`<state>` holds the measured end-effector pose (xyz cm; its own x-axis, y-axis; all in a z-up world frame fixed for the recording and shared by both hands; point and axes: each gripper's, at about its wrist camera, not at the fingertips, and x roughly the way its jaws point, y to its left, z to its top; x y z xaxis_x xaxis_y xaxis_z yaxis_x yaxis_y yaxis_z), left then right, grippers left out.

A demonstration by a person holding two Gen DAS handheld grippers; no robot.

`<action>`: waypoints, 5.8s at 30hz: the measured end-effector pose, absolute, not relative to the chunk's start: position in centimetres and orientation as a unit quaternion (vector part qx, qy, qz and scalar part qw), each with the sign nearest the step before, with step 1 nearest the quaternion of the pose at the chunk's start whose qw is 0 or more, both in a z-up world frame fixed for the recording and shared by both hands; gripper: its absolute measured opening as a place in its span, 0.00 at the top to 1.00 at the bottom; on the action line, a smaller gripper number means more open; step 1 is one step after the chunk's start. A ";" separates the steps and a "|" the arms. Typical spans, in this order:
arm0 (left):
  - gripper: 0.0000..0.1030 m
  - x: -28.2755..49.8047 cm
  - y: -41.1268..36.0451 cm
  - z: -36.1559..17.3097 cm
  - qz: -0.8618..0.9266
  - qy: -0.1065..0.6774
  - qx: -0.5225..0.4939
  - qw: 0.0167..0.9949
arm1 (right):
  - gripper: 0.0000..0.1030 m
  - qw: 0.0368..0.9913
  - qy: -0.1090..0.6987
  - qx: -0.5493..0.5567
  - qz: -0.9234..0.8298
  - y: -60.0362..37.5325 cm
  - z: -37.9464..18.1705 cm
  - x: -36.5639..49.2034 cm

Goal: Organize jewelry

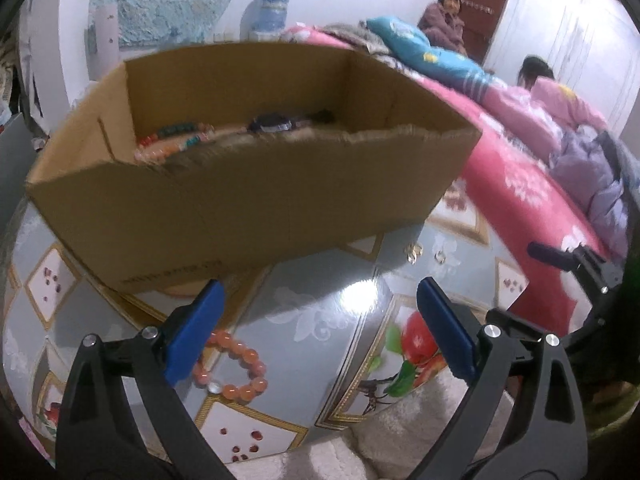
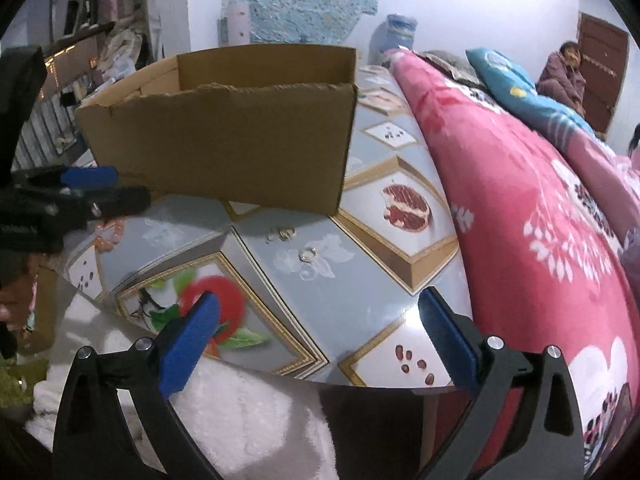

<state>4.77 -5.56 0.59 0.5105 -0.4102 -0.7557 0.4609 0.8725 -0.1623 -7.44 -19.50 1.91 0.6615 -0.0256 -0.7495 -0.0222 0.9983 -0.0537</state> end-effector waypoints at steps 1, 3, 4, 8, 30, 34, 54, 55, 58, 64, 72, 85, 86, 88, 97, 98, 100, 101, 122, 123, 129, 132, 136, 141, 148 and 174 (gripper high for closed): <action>0.10 5.0 -6.0 0.1 -0.250 0.432 0.037 0.866 | 0.06 0.910 0.413 -0.025 -0.001 -19.6 1.7 -7.3; 0.10 5.4 -6.8 -0.9 -0.243 0.447 0.054 0.859 | 0.06 0.908 0.419 -0.016 -0.002 -19.9 1.2 -6.9; 0.10 5.6 -7.2 -1.2 -0.239 0.453 0.061 0.857 | 0.06 0.906 0.423 -0.012 -0.003 -20.0 0.9 -6.6; 0.10 6.4 -8.6 -2.9 -0.234 0.475 0.084 0.844 | 0.06 0.899 0.437 0.006 -0.005 -20.6 -0.2 -5.6; 0.08 5.6 -9.1 -3.6 -0.244 0.448 0.142 0.848 | 0.06 0.893 0.450 -0.009 0.011 -20.9 -2.1 -4.0; 0.08 6.0 -9.0 -3.3 -0.241 0.454 0.143 0.846 | 0.06 0.890 0.455 -0.008 0.015 -20.9 -2.1 -3.9; 0.07 6.2 -9.3 -3.6 -0.246 0.447 0.148 0.847 | 0.06 0.889 0.458 -0.013 0.024 -21.0 -2.0 -3.9; 0.07 6.2 -9.3 -3.6 -0.247 0.447 0.149 0.847 | 0.06 0.889 0.456 -0.014 0.028 -21.1 -2.0 -4.0; 0.07 6.2 -9.4 -3.7 -0.247 0.448 0.149 0.847 | 0.06 0.892 0.451 -0.013 0.029 -21.6 -1.7 -4.2; 0.07 6.2 -9.5 -3.6 -0.248 0.448 0.150 0.846 | 0.14 0.914 0.400 -0.001 0.064 -22.4 0.2 -5.1; 0.07 6.2 -9.5 -3.7 -0.251 0.450 0.151 0.844 | 0.54 0.904 0.415 -0.001 0.103 -22.0 -0.3 -2.8; 0.07 6.3 -9.4 -3.8 -0.256 0.450 0.154 0.842 | 0.76 0.891 0.422 -0.048 0.162 -20.9 -1.1 -1.6; 0.07 6.3 -9.4 -3.8 -0.256 0.450 0.154 0.842 | 0.76 0.888 0.424 -0.050 0.172 -21.0 -1.1 -1.5; 0.07 6.3 -9.5 -3.8 -0.256 0.449 0.154 0.842 | 0.77 0.886 0.423 -0.056 0.182 -21.1 -1.1 -1.5; 0.07 6.4 -9.4 -3.7 -0.258 0.450 0.155 0.841 | 0.89 0.883 0.422 -0.028 0.203 -22.0 -1.1 -1.2; 0.07 6.4 -9.4 -3.7 -0.258 0.450 0.155 0.841 | 0.90 0.884 0.420 -0.021 0.202 -22.1 -1.1 -1.3; 0.07 6.3 -9.4 -3.7 -0.260 0.450 0.155 0.840 | 0.90 0.886 0.419 -0.013 0.200 -22.2 -1.1 -1.2; 0.07 6.4 -9.5 -3.7 -0.260 0.450 0.155 0.840 | 0.90 0.886 0.418 -0.010 0.199 -22.2 -1.1 -1.3; 0.54 4.2 -14.8 -1.6 -0.369 0.377 0.202 0.825 | 0.90 0.906 0.385 0.091 0.151 -24.8 -0.6 -3.1; 0.58 4.2 -15.1 -1.7 -0.373 0.378 0.204 0.823 | 0.90 0.906 0.384 0.094 0.152 -24.9 -0.6 -3.1; 0.71 4.7 -16.3 -1.8 -0.386 0.375 0.215 0.815 | 0.90 0.905 0.382 0.102 0.159 -24.8 -1.0 -2.8; 0.74 4.9 -17.1 -1.8 -0.391 0.368 0.221 0.814 | 0.90 0.905 0.381 0.105 0.160 -24.8 -1.0 -2.7; 0.81 5.2 -17.5 -2.0 -0.392 0.368 0.230 0.811 | 0.90 0.905 0.380 0.108 0.160 -25.0 -1.2 -2.6; 0.85 5.8 -18.2 -2.5 -0.392 0.376 0.243 0.804 | 0.90 0.905 0.379 0.109 0.159 -25.2 -1.2 -2.7; 0.88 6.1 -18.7 -2.8 -0.397 0.382 0.250 0.796 | 0.90 0.905 0.379 0.110 0.159 -25.4 -1.3 -2.6; 0.91 4.0 -16.8 1.0 -0.405 0.343 0.227 0.817 | 0.90 0.921 0.343 0.103 0.155 -25.3 1.9 -4.3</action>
<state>4.03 -16.80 0.96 0.4372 -0.5053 -0.7440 0.8164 0.5699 0.0928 -4.26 -25.29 1.93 0.7173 0.3557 -0.5991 -0.2141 0.9308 0.2962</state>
